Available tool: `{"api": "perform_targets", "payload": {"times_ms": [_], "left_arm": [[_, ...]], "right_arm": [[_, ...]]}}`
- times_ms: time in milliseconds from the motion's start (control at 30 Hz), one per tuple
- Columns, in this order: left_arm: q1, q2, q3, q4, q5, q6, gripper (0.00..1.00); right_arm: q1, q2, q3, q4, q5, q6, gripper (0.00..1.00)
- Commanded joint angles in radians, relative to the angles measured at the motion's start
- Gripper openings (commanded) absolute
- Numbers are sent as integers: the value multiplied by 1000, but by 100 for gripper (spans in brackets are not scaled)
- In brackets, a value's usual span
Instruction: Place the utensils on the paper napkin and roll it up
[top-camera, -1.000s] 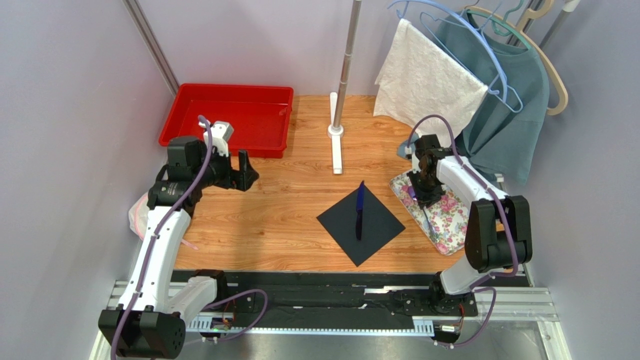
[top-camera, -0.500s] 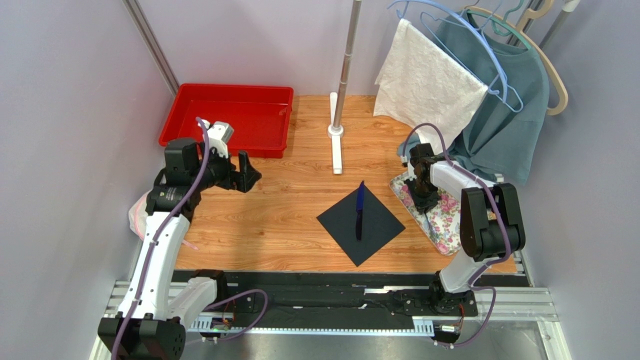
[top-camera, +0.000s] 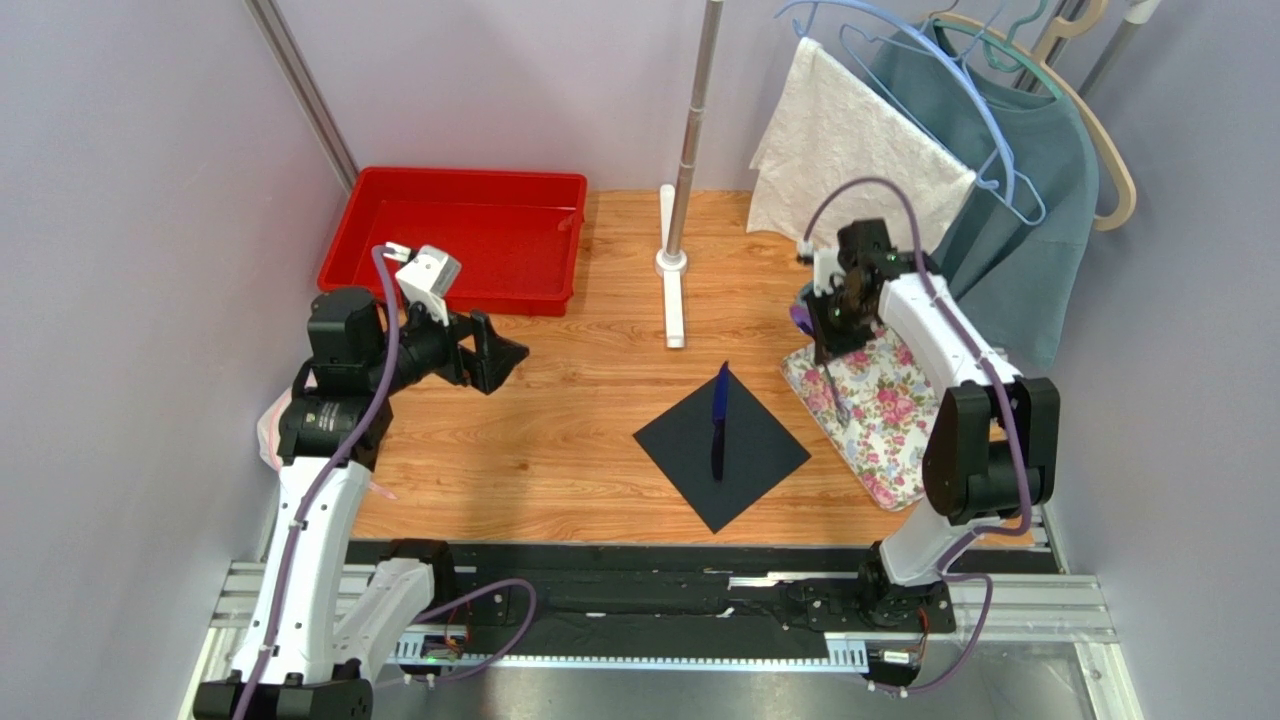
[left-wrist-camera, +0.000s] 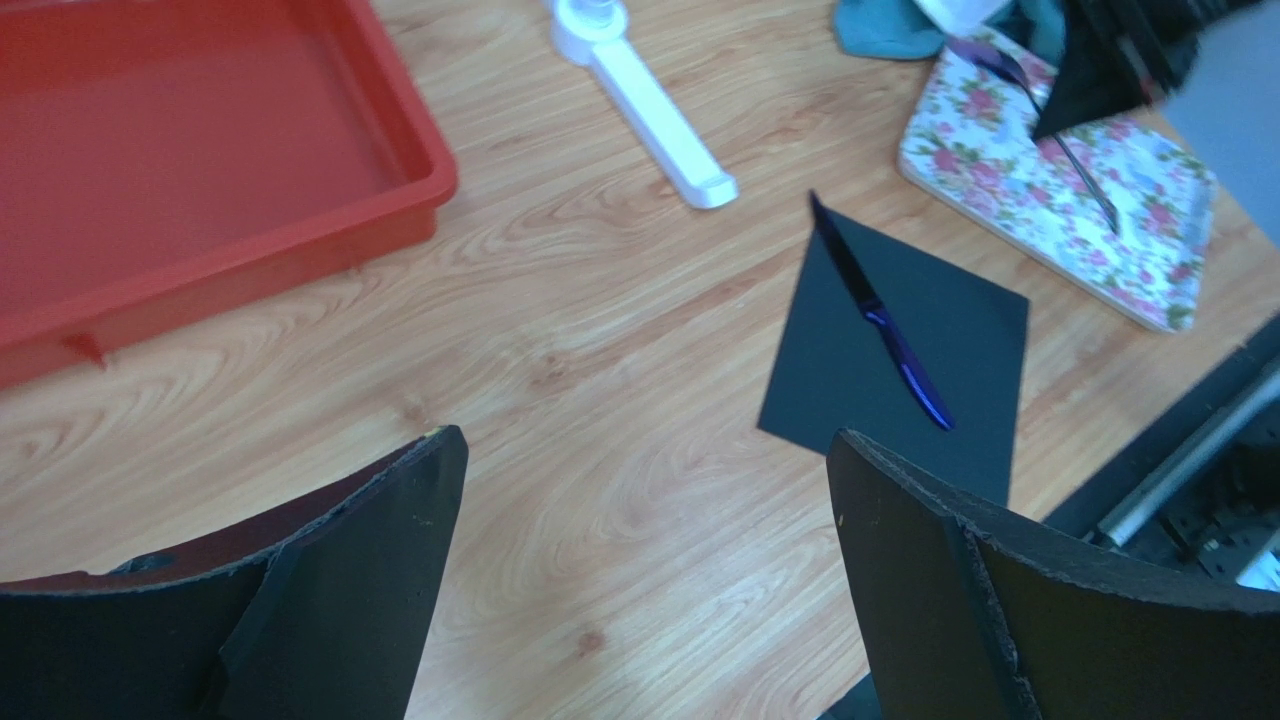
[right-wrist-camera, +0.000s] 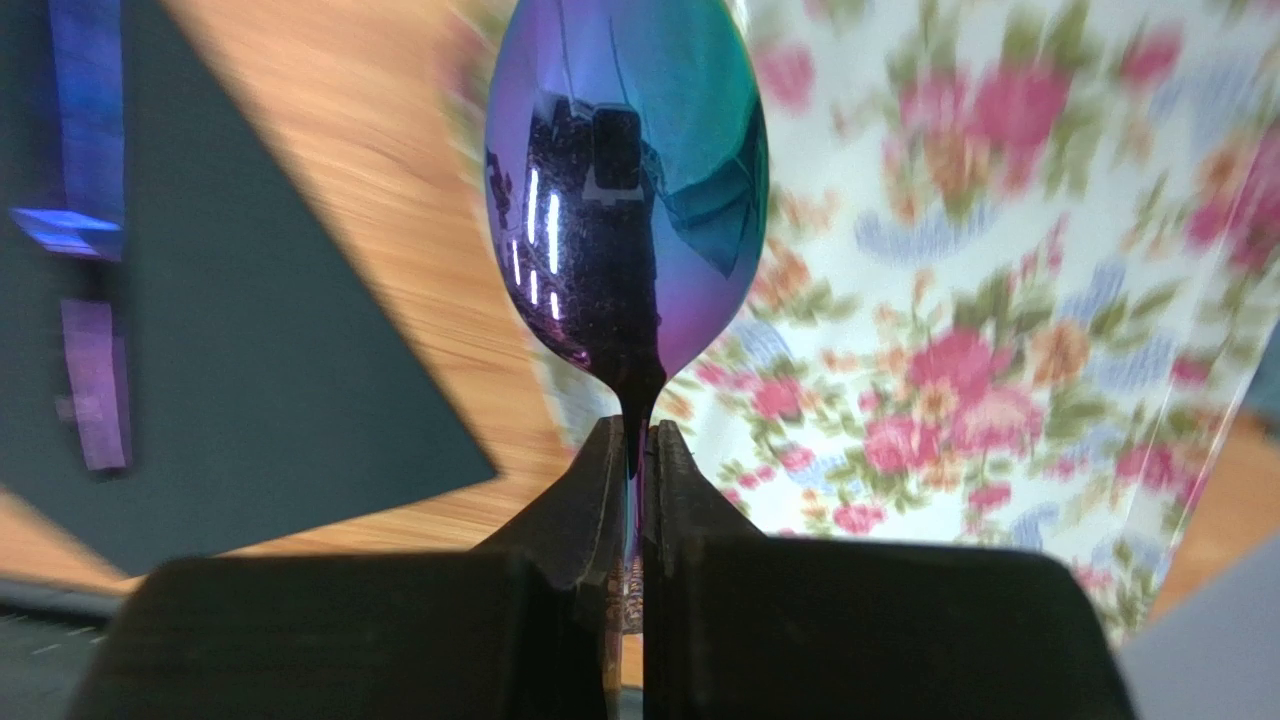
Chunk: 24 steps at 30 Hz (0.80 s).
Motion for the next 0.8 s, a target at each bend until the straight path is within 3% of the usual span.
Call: {"api": "perform_targets", "payload": {"times_ms": [0,33,67,167,233,333,433,533,767], "left_arm": [[5,-76,4,132,239,57,99],[4,-106,-56,188,307,55,99],[4,-159,-91,321,337,48,99],[-4,-212,-177,504,437,48,97],[-37,-203,-167,499,471,75,95],[-90,-180,-144,428,510,181,91],[-160,-179,-141,376,495,276,89],[-234,-184,-145,329,463,373,84],[-355,-175,-154,358,391,379,68]], "right_arm": [[25,-54,224,-205,-613,-40,0],[38,-47,267,-224,-780,-40,0],[77,-33,282,-248,-850,-40,0],[192,-16,293,-261,-1092,-28,0],[267,-10,272,-233,-1210,11,0],[428,-11,269,-242,-1237,-3,0],[504,-18,262,-239,-1281,2,0],[550,-22,259,-245,-1292,6,0],[596,-10,250,-247,-1305,11,0]]}}
